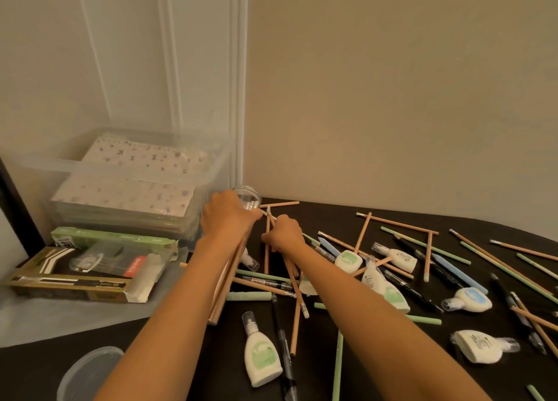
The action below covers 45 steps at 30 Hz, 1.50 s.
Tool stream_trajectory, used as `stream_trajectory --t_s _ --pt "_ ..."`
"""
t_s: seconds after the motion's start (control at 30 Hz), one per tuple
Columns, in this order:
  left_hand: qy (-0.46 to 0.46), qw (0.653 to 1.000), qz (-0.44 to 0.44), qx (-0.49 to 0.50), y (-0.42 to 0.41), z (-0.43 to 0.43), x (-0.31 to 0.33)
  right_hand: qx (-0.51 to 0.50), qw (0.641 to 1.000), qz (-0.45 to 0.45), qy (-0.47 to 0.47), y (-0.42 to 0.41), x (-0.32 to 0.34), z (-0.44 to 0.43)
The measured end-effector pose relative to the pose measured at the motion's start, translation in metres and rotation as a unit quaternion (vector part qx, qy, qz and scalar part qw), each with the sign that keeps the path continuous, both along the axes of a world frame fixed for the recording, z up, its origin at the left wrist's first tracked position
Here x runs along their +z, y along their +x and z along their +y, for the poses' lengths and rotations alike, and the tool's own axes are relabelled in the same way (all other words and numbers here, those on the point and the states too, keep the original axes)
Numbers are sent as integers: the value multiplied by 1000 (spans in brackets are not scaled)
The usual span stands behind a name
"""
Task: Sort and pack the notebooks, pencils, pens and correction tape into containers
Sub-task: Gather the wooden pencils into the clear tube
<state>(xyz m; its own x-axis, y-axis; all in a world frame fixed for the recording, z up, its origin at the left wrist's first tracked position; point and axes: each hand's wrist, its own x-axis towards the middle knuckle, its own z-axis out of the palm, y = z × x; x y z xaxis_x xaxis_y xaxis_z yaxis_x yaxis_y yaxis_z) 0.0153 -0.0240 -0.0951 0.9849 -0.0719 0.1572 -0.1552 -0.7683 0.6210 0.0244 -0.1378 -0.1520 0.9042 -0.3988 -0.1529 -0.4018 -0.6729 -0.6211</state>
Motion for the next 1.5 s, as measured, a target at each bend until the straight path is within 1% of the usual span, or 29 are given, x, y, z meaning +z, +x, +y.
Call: stream_trajectory --t_s 0.03,0.07,0.17,0.27,0.33,0.4,0.43,0.5,0.57,0.63,0.77,0.83,0.9,0.97,1.0,1.03,1.07,1.13,1.17,1.2,1.27,1.3,1.33,1.43,1.5 --pt "2 1000 5 -1 0 0 0 -2 1000 -1 -8 0 0 -1" --pt "6 1000 10 -2 0 0 -1 -11 1000 -6 10 0 0 -3" --pt "8 1000 24 -15 0 0 -1 -69 985 -55 149 -7 11 -10" --pt "-6 998 33 -46 -7 -1 1 -118 972 -73 189 -20 27 -27" --pt "-9 997 32 -70 -14 -1 3 -129 959 -72 242 -31 40 -40" --pt "-12 994 31 -102 -25 -5 9 -123 931 -89 333 -48 54 -53" --pt "-14 992 33 -118 -29 -6 11 -119 910 -104 383 -54 60 -56" --pt "-12 987 38 -155 -43 -10 18 -122 861 -149 471 -74 71 -66" --pt "-3 982 38 -186 -59 -13 24 -140 810 -198 535 -93 79 -72" --pt "16 977 35 -210 -74 -15 29 -165 773 -241 563 -108 83 -78" --pt "29 971 39 -232 -99 -14 36 -208 728 -315 572 -133 90 -89" --pt "38 969 30 -241 -109 -14 36 -238 713 -347 561 -145 92 -92" --pt "28 966 25 -256 -120 -15 37 -251 707 -361 554 -156 93 -90" --pt "13 962 17 -272 -133 -18 41 -224 712 -354 564 -168 95 -81" --pt "6 959 12 -282 -139 -20 42 -191 724 -342 568 -175 96 -75" --pt "-2 957 8 -289 -144 -22 43 -144 748 -320 564 -182 98 -68" --pt "-11 956 5 -294 -148 -23 44 -94 783 -291 541 -189 100 -61" --pt "-27 956 4 -293 -153 -24 45 -12 856 -236 460 -197 102 -52" --pt "-31 956 3 -291 -156 -24 45 1 878 -229 420 -201 104 -51" --pt "-31 958 1 -286 -157 -23 45 -5 890 -236 390 -203 107 -50" --pt "-32 962 -10 -271 -159 -20 44 -54 900 -261 345 -208 110 -51" --pt "-35 964 -14 -263 -159 -20 45 -68 904 -262 332 -209 110 -51" --pt "-38 966 -18 -255 -161 -19 45 -59 911 -249 323 -210 109 -48" --pt "-49 970 -25 -235 -163 -17 47 50 933 -164 317 -212 100 -34" --pt "-47 975 -28 -217 -162 -14 47 95 930 -142 325 -212 95 -34"
